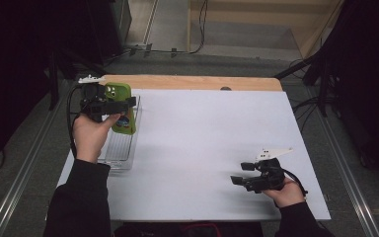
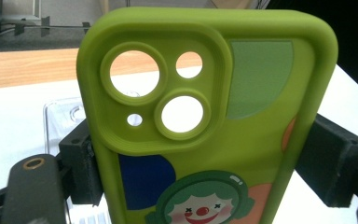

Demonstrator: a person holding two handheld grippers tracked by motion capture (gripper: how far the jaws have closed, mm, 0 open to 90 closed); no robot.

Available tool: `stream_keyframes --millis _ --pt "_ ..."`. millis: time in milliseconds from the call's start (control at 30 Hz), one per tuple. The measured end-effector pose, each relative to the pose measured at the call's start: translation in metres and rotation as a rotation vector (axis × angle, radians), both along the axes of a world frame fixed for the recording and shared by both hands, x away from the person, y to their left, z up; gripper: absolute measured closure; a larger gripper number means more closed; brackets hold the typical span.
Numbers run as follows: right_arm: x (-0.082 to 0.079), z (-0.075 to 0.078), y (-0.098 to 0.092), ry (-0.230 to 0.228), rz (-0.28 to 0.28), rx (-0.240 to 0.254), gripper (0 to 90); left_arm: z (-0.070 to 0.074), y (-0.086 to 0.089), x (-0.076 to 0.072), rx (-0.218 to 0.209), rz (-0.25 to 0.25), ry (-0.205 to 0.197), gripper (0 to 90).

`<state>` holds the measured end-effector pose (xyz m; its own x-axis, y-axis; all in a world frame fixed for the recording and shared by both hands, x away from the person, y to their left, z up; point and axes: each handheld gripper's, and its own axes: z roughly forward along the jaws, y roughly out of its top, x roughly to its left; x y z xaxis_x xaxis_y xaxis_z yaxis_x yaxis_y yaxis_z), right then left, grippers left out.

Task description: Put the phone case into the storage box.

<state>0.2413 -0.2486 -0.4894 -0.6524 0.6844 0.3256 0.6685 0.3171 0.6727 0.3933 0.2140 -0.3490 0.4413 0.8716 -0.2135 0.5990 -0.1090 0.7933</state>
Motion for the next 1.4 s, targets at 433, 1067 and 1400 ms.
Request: stream_keyframes --millis 433,1067,1400 --pt "0.001 -0.002 -0.002 0.003 0.002 0.010 25.4 -0.003 0.005 0.031 0.026 0.055 -0.060 17.1" --pt "0.001 -0.001 0.001 0.000 0.013 0.013 25.4 -0.024 0.009 0.067 0.052 0.088 -0.066 16.9" --pt "0.001 -0.001 0.001 -0.001 0.014 0.017 25.4 -0.040 0.009 0.090 0.049 0.112 -0.050 16.7"
